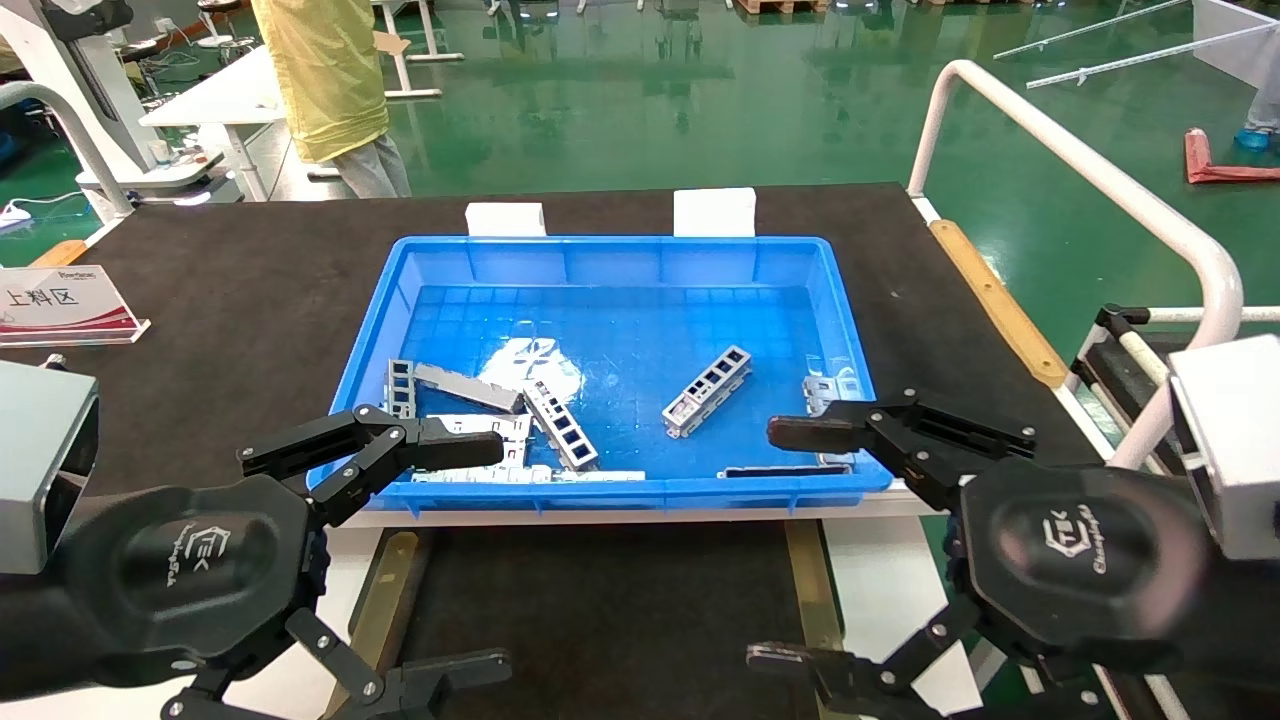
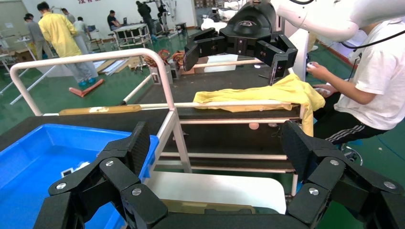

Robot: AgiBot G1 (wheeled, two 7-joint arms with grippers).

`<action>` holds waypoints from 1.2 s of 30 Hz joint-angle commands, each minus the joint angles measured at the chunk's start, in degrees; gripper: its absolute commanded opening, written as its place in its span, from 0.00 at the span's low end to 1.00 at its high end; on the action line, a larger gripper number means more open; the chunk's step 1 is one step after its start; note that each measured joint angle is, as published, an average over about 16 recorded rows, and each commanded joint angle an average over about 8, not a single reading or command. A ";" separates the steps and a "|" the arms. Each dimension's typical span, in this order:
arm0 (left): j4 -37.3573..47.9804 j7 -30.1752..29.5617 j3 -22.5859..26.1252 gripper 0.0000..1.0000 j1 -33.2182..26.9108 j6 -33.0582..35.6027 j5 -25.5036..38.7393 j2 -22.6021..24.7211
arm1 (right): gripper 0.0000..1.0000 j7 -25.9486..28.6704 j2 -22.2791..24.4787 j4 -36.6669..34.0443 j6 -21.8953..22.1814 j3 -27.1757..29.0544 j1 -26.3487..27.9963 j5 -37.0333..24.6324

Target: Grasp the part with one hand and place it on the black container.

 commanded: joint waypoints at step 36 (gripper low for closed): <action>6.12 -0.04 5.11 1.00 -4.83 -5.40 9.69 7.44 | 1.00 -0.04 0.00 -0.05 -0.02 -0.06 0.04 0.02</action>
